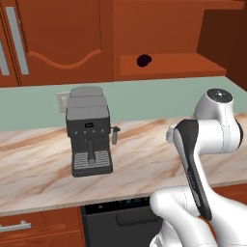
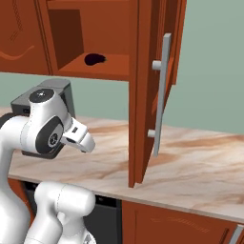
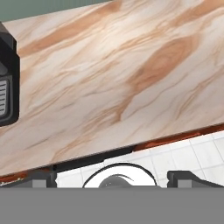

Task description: Pick the eggplants from the cabinet and place them in one bowl. Pick the potato from the sink and place it in the other bowl.

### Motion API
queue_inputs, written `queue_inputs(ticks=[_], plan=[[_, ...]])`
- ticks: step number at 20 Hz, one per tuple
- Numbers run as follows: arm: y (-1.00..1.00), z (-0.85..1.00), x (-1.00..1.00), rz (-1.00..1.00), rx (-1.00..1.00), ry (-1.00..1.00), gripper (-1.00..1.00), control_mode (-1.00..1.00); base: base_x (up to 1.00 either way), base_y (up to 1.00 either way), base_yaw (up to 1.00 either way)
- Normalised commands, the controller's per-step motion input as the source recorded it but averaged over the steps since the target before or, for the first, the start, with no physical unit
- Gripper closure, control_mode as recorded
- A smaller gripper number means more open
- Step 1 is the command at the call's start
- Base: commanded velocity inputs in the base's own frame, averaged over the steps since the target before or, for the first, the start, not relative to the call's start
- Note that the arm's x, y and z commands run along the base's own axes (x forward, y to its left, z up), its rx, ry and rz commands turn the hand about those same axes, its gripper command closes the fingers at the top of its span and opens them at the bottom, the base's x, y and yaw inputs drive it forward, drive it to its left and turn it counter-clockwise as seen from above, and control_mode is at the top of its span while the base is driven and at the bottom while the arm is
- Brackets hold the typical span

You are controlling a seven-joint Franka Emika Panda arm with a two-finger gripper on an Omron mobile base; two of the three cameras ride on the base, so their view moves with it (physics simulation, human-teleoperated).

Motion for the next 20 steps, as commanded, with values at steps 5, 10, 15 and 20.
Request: queue_inputs(ticks=[5,10,15,20], plan=[[0.0,0.0,0.0,0.0,0.0,0.0,-1.0,1.0,0.19,0.02,-0.02],[0.0,0.0,0.0,0.0,0.0,0.0,-1.0,1.0,0.0,0.0,0.0],[0.0,0.0,0.0,0.0,0.0,0.0,-1.0,1.0,0.0,0.0,0.0],[0.0,0.0,0.0,0.0,0.0,0.0,-1.0,1.0,0.0,0.0,0.0]])
